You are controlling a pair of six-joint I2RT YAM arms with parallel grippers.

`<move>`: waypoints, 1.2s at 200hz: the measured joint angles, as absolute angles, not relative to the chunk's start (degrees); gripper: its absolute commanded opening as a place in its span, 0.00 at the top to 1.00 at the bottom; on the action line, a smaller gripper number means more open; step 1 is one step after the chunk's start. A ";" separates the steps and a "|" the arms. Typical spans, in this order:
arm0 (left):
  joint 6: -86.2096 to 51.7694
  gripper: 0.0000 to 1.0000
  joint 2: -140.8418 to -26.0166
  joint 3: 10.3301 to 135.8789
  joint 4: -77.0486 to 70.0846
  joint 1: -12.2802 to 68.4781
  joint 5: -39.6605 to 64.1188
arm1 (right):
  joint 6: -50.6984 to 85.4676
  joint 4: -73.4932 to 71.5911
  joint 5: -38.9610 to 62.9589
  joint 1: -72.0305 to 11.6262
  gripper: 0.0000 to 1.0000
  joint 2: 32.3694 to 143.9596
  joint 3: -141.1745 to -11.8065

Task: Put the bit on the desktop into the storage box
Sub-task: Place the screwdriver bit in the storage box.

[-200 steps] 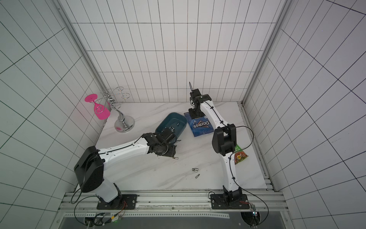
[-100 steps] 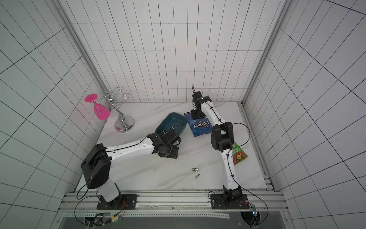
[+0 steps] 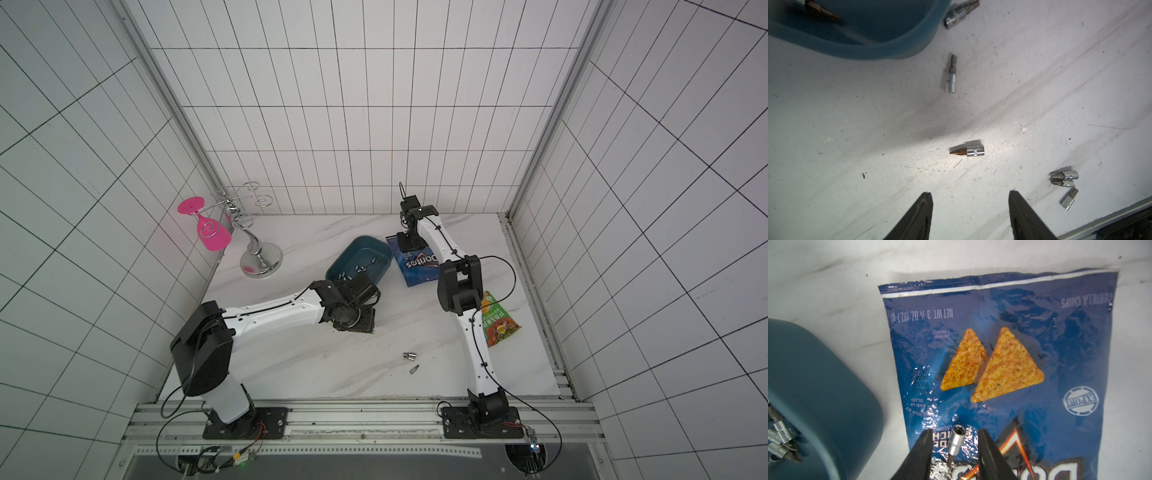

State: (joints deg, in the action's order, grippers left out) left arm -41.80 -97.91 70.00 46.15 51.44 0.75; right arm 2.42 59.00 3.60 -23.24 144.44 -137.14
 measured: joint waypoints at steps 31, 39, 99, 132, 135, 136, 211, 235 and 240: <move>-41.93 0.38 -98.85 70.00 46.17 51.44 1.15 | 2.39 58.89 3.64 -23.24 0.62 144.53 -136.29; -42.02 0.38 -99.09 70.00 46.17 51.44 1.17 | 2.39 58.89 3.64 -23.24 0.63 144.55 -135.83; -42.24 0.38 -99.59 70.32 46.76 51.44 1.34 | 2.42 58.52 3.73 -23.24 0.75 144.55 -133.91; -42.44 0.38 -100.71 71.53 47.40 51.46 1.37 | 2.50 58.15 3.79 -23.22 0.86 144.55 -133.40; -42.46 0.38 -100.73 71.57 47.46 51.46 1.39 | 2.37 58.13 3.81 -23.22 0.87 144.53 -133.36; -42.46 0.38 -100.75 71.57 47.46 51.46 1.39 | 2.44 58.13 3.81 -23.22 0.88 144.53 -133.36; -43.55 0.37 -101.91 72.29 47.88 52.31 1.39 | 2.70 58.52 3.97 -23.22 1.00 140.94 -131.22; -44.42 0.37 -102.65 73.08 48.69 52.47 1.28 | 2.28 58.92 5.19 -23.57 1.00 137.58 -131.55; -44.64 0.37 -102.83 73.19 48.88 52.47 1.21 | 2.11 58.98 5.52 -23.70 1.00 136.88 -131.76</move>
State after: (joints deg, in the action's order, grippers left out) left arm -44.64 -102.83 73.19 48.88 52.47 1.21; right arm 2.11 58.98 5.52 -23.70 136.88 -131.76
